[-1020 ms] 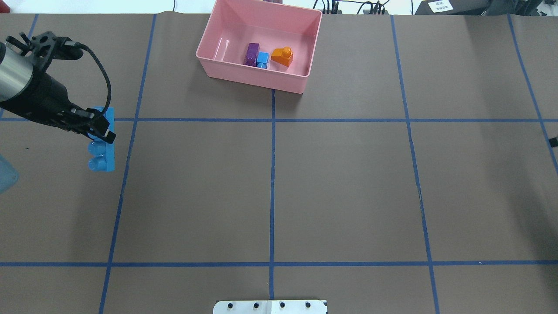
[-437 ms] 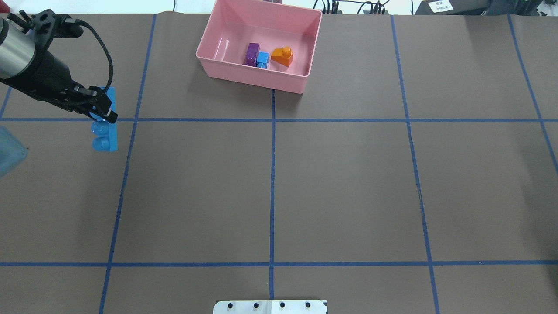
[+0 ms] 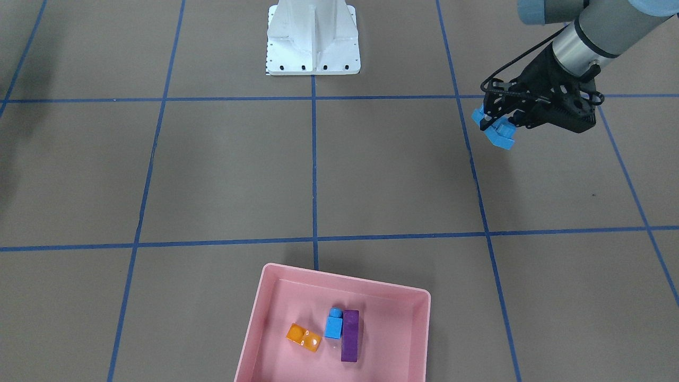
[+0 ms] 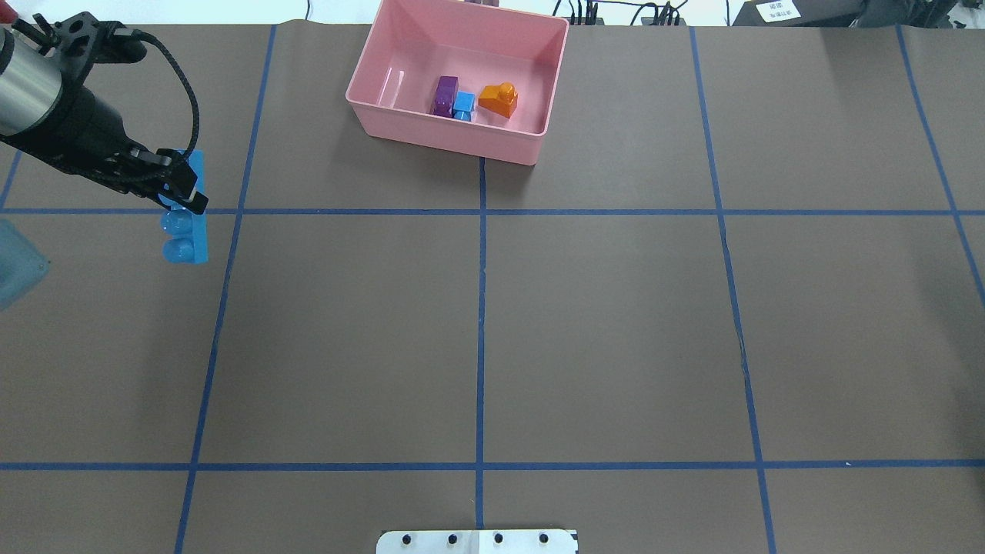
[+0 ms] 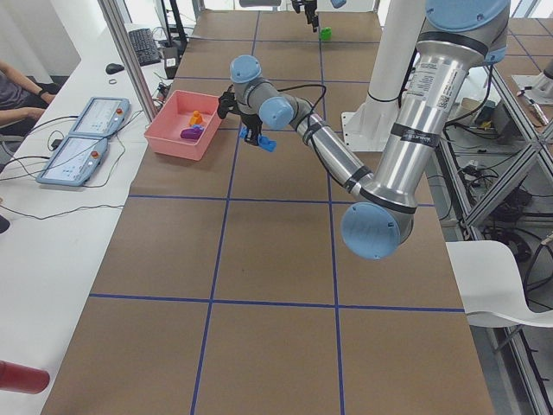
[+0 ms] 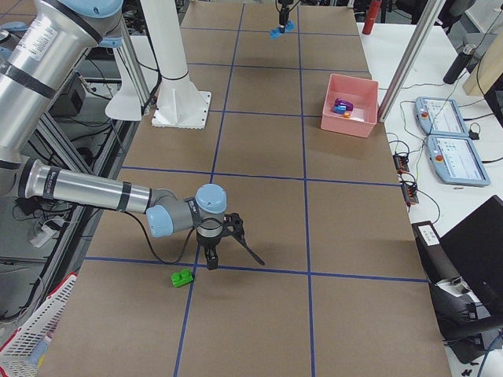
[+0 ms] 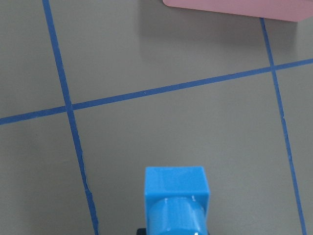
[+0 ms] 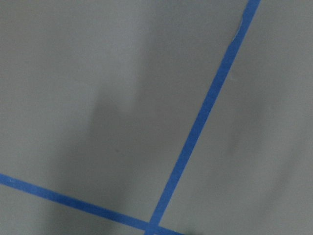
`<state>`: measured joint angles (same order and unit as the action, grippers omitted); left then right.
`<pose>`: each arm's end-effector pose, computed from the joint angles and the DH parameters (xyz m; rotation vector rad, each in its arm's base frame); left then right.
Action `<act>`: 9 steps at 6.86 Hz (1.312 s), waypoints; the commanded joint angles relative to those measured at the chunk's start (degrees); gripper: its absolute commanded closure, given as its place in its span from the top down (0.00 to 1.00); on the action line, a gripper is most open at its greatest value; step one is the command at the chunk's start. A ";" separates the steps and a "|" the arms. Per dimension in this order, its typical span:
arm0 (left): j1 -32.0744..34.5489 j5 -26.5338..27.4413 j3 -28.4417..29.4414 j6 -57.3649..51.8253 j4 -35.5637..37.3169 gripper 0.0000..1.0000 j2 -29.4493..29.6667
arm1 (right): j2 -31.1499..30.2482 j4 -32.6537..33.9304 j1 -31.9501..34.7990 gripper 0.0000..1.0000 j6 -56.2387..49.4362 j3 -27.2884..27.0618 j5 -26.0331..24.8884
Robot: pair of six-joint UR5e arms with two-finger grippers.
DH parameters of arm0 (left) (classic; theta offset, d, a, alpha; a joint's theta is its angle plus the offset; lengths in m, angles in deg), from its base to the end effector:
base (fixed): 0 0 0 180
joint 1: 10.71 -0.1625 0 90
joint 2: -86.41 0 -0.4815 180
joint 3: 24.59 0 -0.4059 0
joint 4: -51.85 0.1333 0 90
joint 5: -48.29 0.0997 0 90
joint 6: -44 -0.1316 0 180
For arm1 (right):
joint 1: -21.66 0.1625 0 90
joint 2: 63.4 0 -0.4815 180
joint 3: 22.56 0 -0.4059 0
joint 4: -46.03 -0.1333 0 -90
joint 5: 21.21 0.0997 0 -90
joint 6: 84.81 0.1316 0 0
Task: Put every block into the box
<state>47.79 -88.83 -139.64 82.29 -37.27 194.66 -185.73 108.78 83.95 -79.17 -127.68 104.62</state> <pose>0.2717 -0.5140 0.3403 0.1234 1.0391 0.1967 -0.0650 -0.2448 0.7771 -0.0168 -0.6512 -0.4264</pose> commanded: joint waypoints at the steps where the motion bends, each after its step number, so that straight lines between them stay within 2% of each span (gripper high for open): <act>1: 0.12 0.01 -0.08 -0.14 0.00 0.00 0.04 | -1.41 -0.09 -0.95 0.99 -4.13 2.27 -0.94; 5: 1.00 0.27 1.49 -0.14 0.17 0.00 2.67 | -1.33 -0.18 -1.47 0.99 -5.20 5.18 2.04; 7: 1.78 0.71 7.09 -0.05 0.09 0.00 8.97 | -1.15 -0.09 -2.09 0.97 -4.94 5.71 3.02; 8: 2.66 0.89 10.95 -0.05 0.09 0.00 12.83 | -0.63 -0.18 -2.44 0.85 -4.76 7.02 3.11; 9: 2.75 1.24 14.21 -0.14 0.00 0.00 16.00 | -0.45 -0.09 -2.62 0.68 -4.58 7.64 3.11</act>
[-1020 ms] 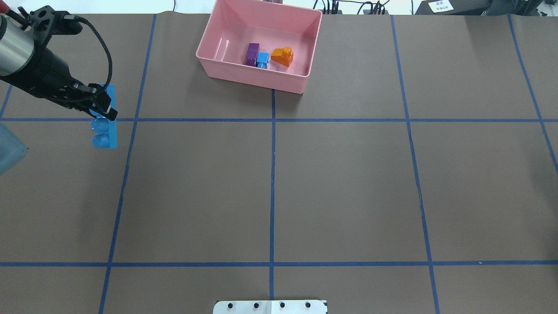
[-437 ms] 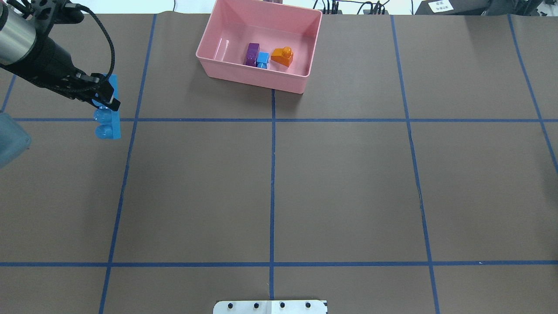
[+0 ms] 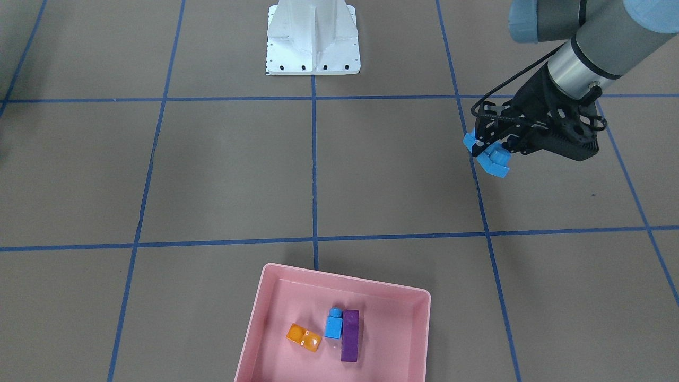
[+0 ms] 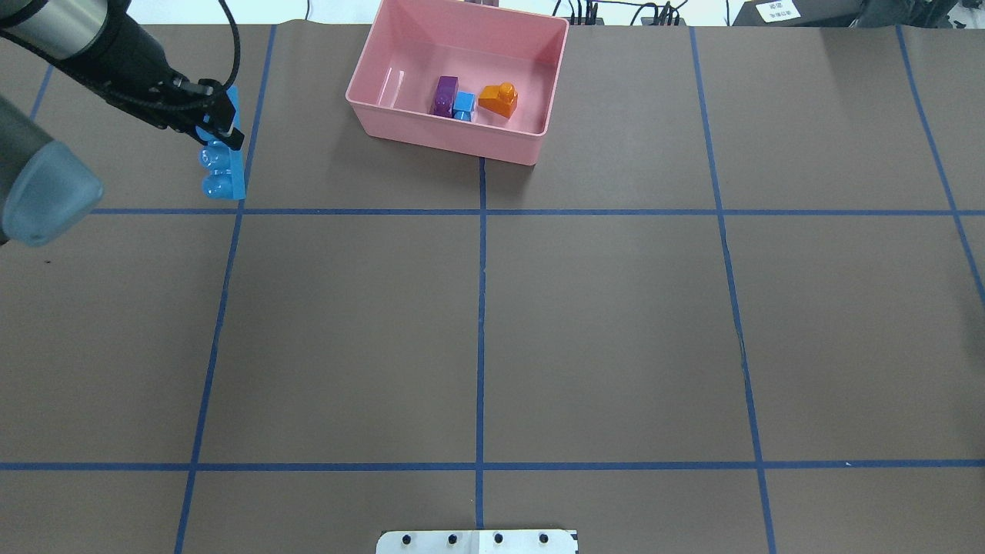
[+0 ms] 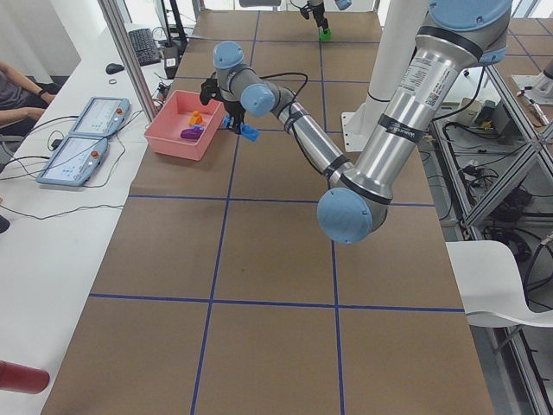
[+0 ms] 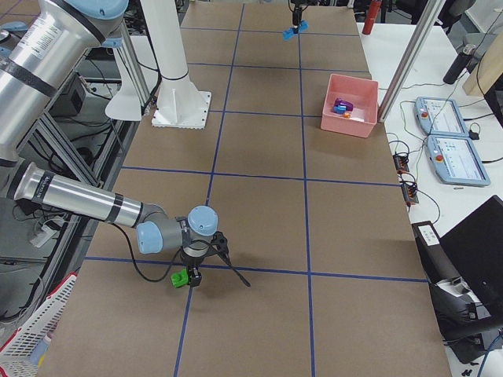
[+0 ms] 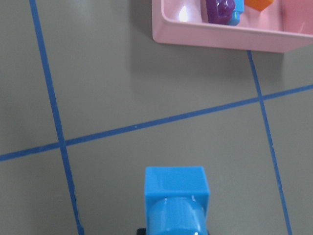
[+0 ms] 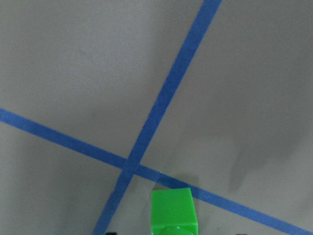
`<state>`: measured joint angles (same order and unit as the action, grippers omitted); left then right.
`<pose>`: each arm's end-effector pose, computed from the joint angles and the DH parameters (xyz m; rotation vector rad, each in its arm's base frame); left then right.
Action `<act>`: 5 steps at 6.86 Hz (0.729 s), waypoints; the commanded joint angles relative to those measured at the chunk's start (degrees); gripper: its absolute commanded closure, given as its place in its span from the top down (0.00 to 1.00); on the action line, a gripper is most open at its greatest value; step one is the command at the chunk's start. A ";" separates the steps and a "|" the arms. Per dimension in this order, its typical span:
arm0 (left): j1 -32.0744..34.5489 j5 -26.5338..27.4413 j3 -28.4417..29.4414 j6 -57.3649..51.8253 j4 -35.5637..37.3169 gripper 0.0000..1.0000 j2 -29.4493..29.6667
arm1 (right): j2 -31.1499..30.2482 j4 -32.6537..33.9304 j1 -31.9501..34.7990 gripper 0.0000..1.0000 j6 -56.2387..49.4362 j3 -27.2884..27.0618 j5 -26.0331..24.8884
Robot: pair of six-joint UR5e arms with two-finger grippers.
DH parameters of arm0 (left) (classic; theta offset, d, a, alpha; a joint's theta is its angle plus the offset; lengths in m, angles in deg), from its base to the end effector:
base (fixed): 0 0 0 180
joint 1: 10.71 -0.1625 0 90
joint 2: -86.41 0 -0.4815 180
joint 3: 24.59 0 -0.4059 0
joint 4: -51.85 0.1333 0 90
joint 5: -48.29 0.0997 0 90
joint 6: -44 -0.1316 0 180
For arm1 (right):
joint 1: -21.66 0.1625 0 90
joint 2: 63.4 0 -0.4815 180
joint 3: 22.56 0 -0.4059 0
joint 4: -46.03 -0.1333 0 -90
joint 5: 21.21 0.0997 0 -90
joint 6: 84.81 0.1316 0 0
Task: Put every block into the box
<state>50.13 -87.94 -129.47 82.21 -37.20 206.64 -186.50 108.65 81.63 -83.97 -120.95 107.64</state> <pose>0.2900 -0.5983 0.2868 0.1802 1.0373 0.1676 -0.0612 -0.2073 0.8333 -0.1388 -0.6729 -0.5053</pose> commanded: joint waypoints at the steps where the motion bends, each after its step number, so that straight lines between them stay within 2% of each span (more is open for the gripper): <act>1: 0.41 1.49 7.03 0.02 -0.24 0.00 7.01 | 0.67 0.05 -0.47 0.42 0.30 1.80 0.09; 2: 0.50 1.58 10.02 0.02 -0.59 0.00 9.74 | 1.10 0.05 -0.55 0.13 0.47 2.06 0.09; 3: 0.59 1.58 11.70 0.20 -1.99 0.00 10.55 | 1.20 -0.04 -0.64 0.00 0.30 2.07 0.09; 5: 1.20 1.58 16.43 4.99 -5.58 0.00 15.18 | 0.06 -0.04 0.05 0.00 -0.49 -0.72 1.93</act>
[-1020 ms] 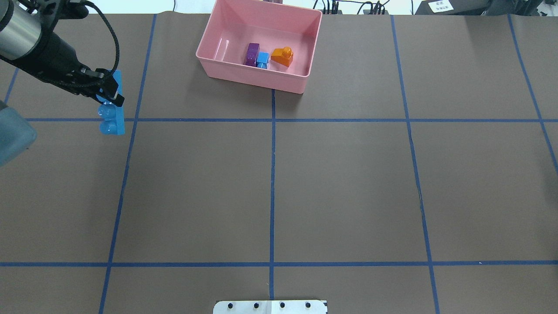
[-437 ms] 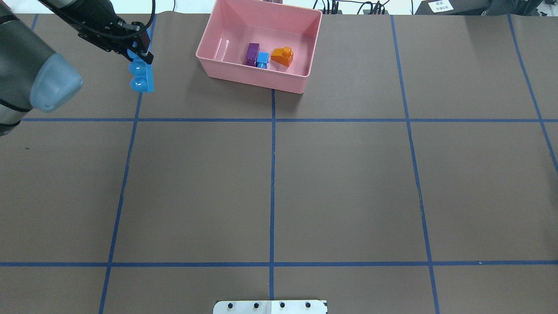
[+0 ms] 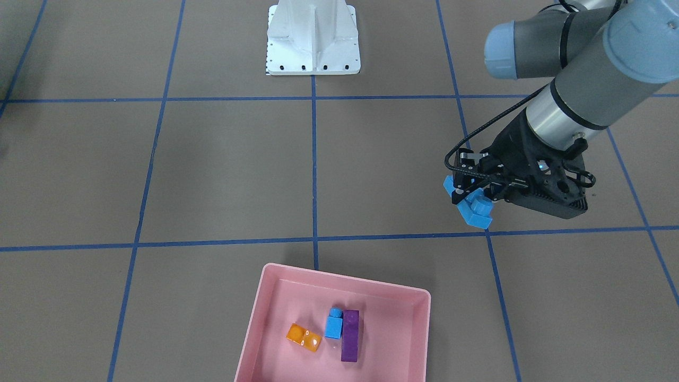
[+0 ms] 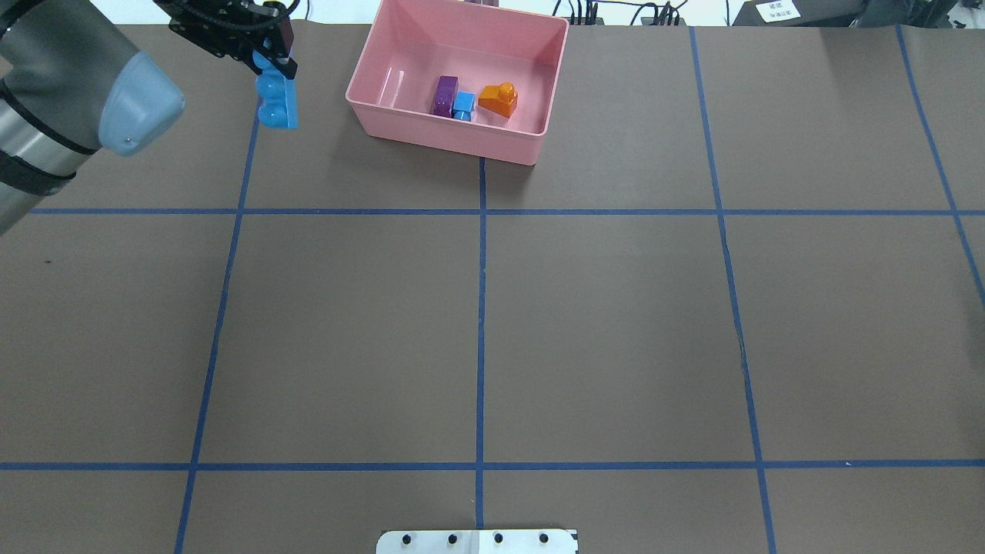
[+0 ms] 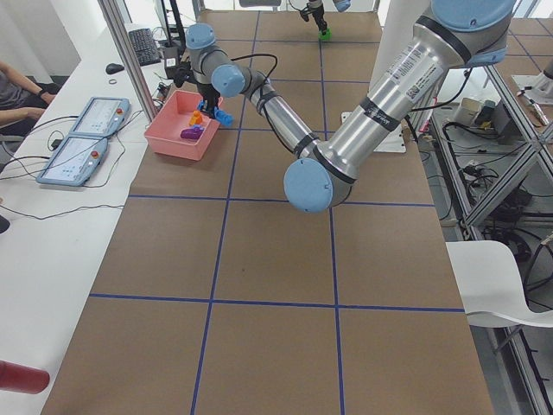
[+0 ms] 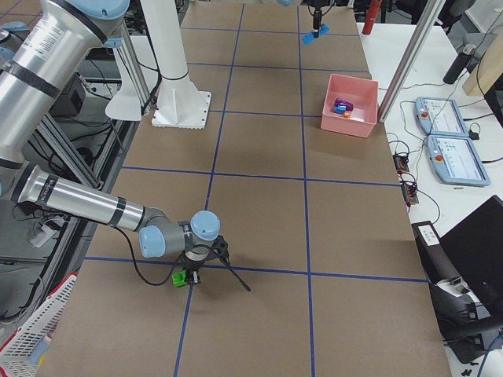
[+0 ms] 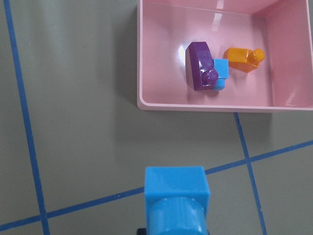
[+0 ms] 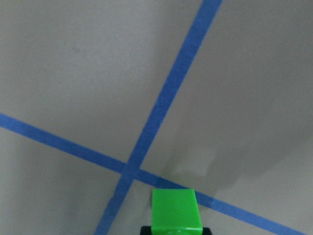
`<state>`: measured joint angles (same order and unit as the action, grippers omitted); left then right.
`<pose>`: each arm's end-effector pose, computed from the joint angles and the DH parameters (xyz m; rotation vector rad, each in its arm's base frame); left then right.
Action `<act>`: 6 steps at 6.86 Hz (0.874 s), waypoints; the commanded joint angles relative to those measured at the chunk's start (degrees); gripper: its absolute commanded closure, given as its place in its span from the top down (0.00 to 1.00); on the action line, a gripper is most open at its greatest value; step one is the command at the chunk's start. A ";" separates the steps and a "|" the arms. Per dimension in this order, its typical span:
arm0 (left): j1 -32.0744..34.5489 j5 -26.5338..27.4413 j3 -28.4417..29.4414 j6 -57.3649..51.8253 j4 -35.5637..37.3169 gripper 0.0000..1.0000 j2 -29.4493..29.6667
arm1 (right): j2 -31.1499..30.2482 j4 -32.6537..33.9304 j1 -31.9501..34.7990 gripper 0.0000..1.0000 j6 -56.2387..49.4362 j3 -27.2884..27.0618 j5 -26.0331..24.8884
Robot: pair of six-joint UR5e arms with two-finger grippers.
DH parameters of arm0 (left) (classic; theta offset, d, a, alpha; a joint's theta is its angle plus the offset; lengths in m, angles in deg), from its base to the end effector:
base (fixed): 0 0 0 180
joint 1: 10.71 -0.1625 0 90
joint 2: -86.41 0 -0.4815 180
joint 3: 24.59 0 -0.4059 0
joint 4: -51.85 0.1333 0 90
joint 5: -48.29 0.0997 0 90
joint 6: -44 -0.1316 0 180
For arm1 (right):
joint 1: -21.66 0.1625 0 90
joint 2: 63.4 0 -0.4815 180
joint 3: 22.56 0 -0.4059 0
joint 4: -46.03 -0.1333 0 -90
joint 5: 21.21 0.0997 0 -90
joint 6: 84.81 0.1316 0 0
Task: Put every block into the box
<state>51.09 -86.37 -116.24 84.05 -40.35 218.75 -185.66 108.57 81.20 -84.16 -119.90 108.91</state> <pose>0.3198 -0.6828 0.2293 0.2188 1.0338 0.1267 -0.0673 -0.2101 0.8368 -0.1485 -0.6939 -0.5141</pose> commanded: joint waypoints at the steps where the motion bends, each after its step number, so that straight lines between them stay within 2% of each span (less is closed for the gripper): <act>1: -0.02 0.02 11.07 7.98 -9.15 0.00 7.37 | -2.62 0.04 1.44 0.00 -0.39 -4.32 0.66; 2: -0.63 0.80 19.41 12.20 -17.84 0.00 10.89 | -3.85 0.04 4.32 0.00 -0.56 -5.91 0.66; 3: -2.12 5.94 26.02 15.99 -23.40 0.00 14.41 | -3.95 0.04 7.05 0.00 -0.65 -6.62 0.66; 4: -4.39 12.52 33.31 18.37 -27.81 0.00 18.71 | -3.52 0.13 12.73 0.00 -1.78 -7.85 0.57; 5: -6.16 15.89 38.78 20.31 -31.07 0.00 21.62 | -3.34 0.13 18.71 0.00 -4.49 -8.82 0.57; 6: -8.52 21.06 41.36 22.50 -34.50 0.00 22.35 | -0.99 0.65 23.29 0.00 -7.74 -9.09 0.66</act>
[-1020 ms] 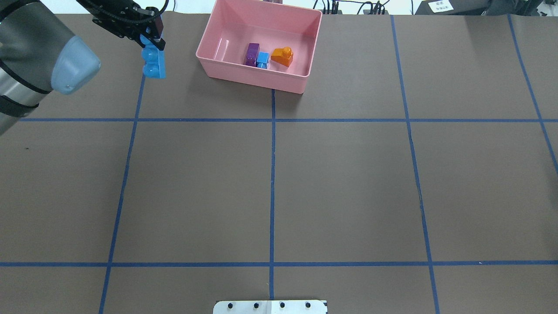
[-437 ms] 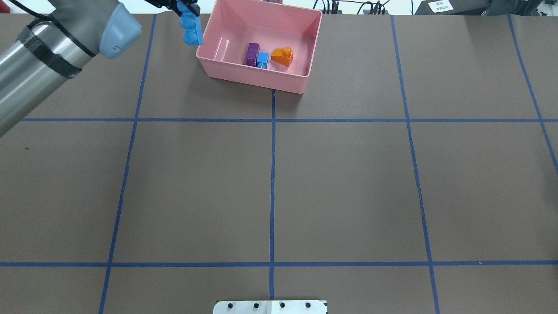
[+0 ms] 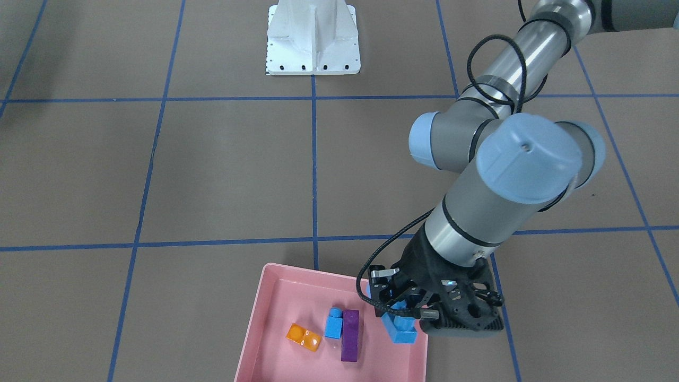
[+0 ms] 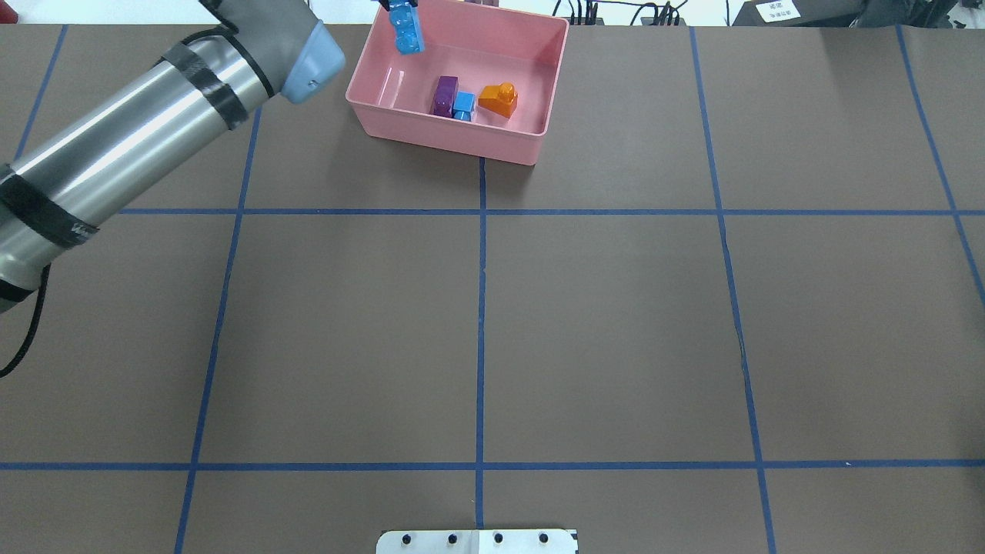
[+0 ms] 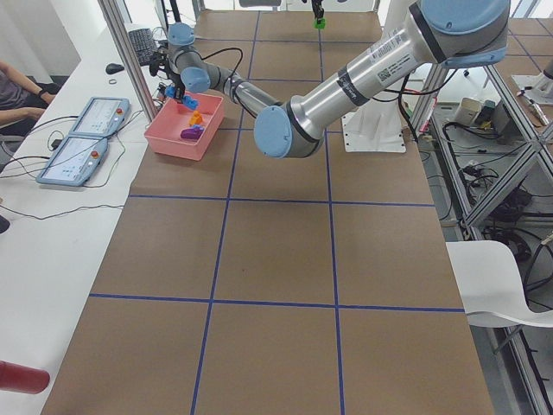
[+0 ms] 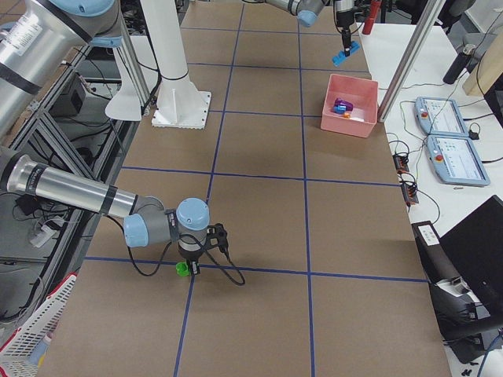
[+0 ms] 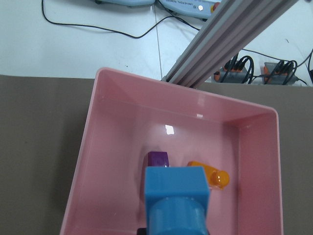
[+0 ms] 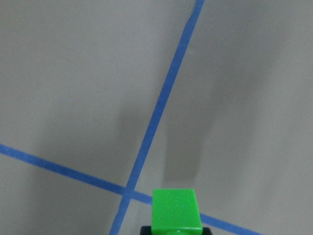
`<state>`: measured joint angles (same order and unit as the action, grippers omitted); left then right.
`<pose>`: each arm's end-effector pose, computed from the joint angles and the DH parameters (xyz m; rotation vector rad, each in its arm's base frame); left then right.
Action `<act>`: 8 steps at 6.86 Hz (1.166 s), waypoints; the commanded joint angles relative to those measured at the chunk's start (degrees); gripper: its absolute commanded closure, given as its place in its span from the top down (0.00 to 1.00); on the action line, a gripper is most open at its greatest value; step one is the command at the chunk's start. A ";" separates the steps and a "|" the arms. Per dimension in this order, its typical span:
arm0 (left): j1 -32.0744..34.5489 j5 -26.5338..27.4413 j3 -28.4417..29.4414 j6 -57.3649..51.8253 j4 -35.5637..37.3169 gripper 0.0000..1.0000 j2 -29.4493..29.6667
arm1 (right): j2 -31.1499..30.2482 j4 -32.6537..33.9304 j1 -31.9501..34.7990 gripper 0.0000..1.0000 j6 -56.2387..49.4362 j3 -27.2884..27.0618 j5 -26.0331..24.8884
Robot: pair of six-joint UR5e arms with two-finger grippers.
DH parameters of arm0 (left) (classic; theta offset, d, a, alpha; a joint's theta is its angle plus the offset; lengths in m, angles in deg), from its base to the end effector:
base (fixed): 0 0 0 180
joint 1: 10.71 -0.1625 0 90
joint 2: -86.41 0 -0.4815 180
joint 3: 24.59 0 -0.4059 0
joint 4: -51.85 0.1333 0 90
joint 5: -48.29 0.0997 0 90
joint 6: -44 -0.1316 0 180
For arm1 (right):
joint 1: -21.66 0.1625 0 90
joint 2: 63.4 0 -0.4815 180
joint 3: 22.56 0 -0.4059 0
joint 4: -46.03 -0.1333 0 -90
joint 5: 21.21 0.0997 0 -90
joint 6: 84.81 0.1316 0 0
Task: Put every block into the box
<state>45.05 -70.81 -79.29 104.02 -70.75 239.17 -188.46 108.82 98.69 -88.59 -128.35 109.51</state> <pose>0.4703 -0.8142 0.1667 0.3591 1.0614 -0.1359 -0.0029 -0.2242 0.7756 0.0758 -0.7212 -0.3287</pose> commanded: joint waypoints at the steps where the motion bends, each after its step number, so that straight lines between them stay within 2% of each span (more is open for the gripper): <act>1: -5.72 12.51 4.95 6.91 -5.35 0.00 2.19 | 4.71 0.58 7.42 0.00 -3.34 -0.56 0.32; 2: -6.71 13.71 4.79 8.26 -5.37 0.29 2.28 | 8.57 2.67 10.22 0.00 -3.25 -0.91 0.67; 3: -7.85 14.42 4.35 8.10 -5.37 0.99 2.10 | 12.35 7.04 13.29 0.00 -3.25 -1.35 3.89; 5: -7.78 14.69 1.02 8.36 -3.53 1.00 1.23 | 19.03 10.49 13.85 0.00 -1.94 -1.35 6.03; 7: -4.72 8.57 -1.96 8.45 0.94 1.00 -1.48 | 31.04 18.65 13.85 0.00 3.39 -1.26 10.14; 8: -2.35 4.88 -5.90 8.36 3.40 1.00 -5.24 | 35.89 19.30 13.33 0.00 9.44 -1.18 12.25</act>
<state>40.28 -61.82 -81.46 112.41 -70.15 237.51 -158.86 126.03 112.38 -85.09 -129.62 119.24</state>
